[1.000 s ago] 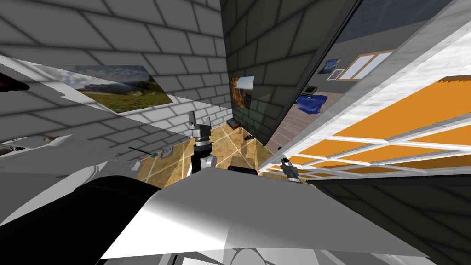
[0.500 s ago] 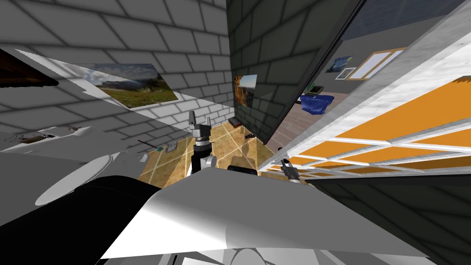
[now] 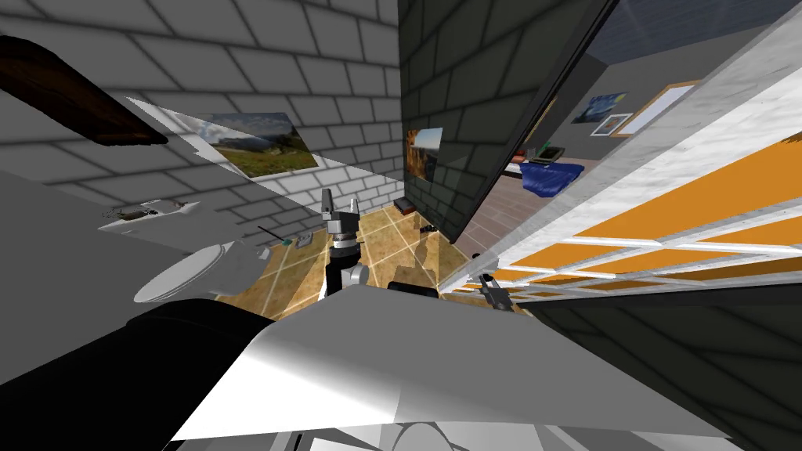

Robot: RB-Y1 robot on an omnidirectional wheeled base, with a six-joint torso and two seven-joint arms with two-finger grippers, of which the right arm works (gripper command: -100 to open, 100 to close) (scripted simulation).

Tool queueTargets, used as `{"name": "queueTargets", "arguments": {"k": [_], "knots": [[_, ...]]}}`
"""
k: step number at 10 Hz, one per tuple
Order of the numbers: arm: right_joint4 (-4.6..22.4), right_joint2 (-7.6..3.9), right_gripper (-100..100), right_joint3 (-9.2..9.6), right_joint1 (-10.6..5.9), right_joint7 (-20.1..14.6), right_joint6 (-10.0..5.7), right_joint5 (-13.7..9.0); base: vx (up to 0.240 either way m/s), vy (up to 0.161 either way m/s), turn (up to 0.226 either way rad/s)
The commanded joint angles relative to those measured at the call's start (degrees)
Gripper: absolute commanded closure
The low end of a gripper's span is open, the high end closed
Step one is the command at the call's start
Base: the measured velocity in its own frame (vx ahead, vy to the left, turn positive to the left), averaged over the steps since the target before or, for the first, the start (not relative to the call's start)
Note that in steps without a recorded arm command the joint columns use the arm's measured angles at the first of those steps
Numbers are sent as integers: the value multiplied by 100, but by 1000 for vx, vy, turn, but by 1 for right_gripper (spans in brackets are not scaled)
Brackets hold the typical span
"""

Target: Pull the door open

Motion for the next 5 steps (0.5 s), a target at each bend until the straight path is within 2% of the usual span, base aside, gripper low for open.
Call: {"name": "queueTargets", "arguments": {"k": [1, 5], "knots": [[0, 0, 100, 0, 0, 0, 0, 0, -99, -12, 21], [159, -47, 100, 105, -1, -109, -202, 37, -176, -52, 150]]}}
